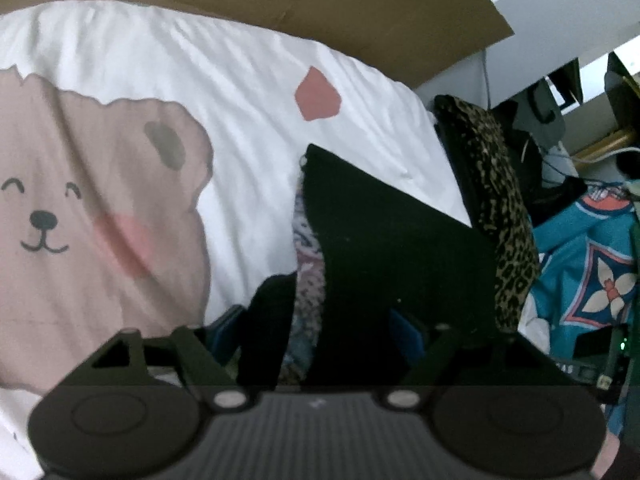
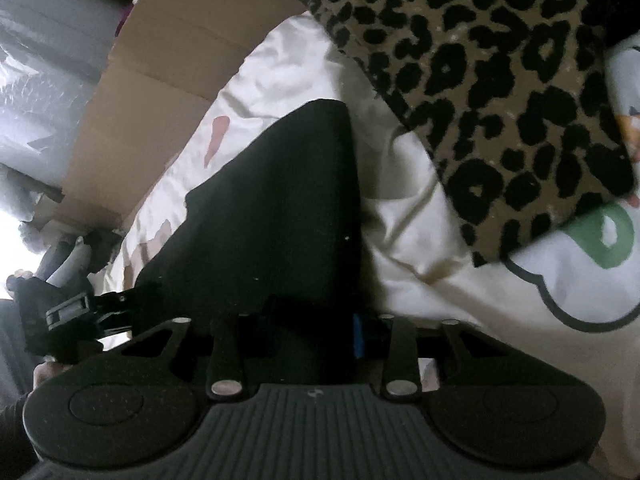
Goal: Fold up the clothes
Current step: 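Lift the black garment off the duvet with both grippers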
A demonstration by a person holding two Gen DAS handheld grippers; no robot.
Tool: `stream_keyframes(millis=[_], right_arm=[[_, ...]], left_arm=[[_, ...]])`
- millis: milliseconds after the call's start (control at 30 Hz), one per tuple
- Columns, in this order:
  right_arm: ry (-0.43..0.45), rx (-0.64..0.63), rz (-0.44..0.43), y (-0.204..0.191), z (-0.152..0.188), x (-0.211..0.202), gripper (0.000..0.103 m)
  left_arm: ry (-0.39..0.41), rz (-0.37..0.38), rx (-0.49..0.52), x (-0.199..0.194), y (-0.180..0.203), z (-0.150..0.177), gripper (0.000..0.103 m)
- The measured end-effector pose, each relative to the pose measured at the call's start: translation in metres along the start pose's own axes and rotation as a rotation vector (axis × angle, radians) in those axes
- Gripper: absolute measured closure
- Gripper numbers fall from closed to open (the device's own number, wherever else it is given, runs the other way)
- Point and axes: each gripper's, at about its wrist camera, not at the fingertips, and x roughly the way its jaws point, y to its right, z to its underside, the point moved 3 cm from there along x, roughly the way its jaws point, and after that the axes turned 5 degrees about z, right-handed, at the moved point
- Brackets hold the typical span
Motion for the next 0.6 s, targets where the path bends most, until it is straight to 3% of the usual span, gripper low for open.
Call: stream_keyframes(millis=[67, 100, 200, 467, 600], right_arm=[[0.004, -0.02, -0.009, -0.006, -0.001, -0.004, 0.088], [0.007, -0.027, -0.016, -0.009, -0.001, -0.006, 0.088], [0.022, -0.041, -0.041, -0.015, -0.002, -0.011, 0.087], [0.007, -0.008, -0.052, -0.01, -0.005, 0.002, 0.077], [-0.017, 0.032, -0.077, -0.005, -0.006, 0.016, 0.077]], left_arm=[[0.0, 0.003, -0.004, -0.002, -0.001, -0.001, 0.039], [0.001, 0.005, -0.005, -0.003, -0.001, -0.001, 0.052], [0.0, 0.041, -0.02, -0.006, -0.001, -0.004, 0.059], [0.003, 0.084, -0.041, 0.003, -0.007, -0.005, 0.044], [0.017, 0.117, -0.083, 0.006, -0.013, -0.008, 0.041]])
